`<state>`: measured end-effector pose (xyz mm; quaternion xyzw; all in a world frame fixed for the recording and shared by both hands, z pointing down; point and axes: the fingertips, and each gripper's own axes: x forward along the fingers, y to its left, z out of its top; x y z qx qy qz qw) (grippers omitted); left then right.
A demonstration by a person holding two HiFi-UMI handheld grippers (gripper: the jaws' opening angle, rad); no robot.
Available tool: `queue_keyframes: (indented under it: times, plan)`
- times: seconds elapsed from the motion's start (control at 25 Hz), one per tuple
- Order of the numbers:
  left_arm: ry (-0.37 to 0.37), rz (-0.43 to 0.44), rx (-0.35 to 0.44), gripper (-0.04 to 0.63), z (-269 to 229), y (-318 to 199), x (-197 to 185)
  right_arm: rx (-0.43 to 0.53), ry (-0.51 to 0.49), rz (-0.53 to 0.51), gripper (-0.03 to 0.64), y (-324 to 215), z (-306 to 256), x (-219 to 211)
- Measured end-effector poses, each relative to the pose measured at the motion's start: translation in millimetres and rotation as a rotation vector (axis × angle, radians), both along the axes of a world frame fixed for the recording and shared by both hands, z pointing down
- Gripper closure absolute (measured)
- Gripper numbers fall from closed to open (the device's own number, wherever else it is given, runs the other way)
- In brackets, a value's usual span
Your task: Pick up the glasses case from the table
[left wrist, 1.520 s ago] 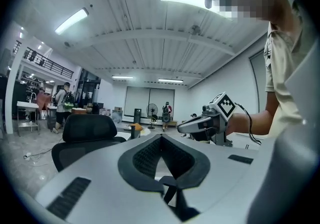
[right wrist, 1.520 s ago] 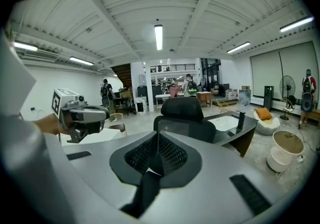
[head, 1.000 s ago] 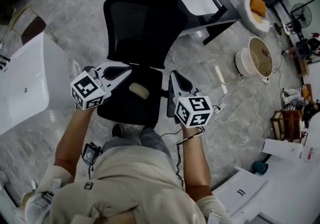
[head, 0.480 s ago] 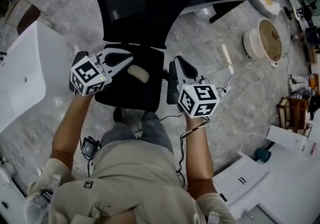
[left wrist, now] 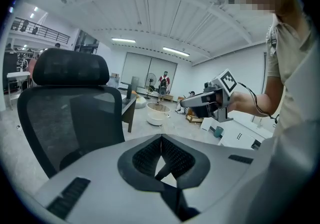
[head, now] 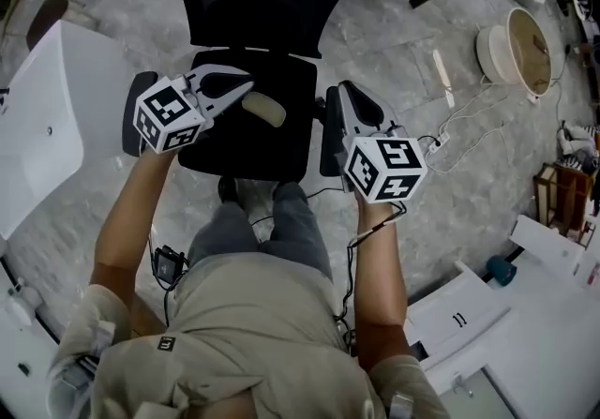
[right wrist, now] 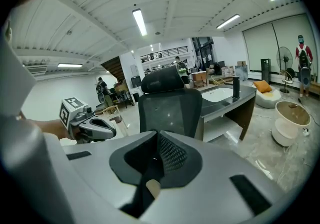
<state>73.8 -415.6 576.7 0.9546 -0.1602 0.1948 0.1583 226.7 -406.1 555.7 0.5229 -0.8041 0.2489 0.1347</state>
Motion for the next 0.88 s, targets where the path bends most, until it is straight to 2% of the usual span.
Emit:
queue_keyframes:
  times: [0.28,0.8,0.88]
  plan:
    - [-0.040,0.055,-0.061,0.579,53,-3,13,-0.043,-0.008,0.007,0.589,-8,37,8]
    - [-0.100,0.066,-0.194,0.577,164,-4,34,-0.104,-0.018,0.019,0.589,-2,100,29]
    - [-0.111,0.075,-0.209,0.553,178,-3,37,-0.112,-0.020,0.021,0.589,-1,107,32]
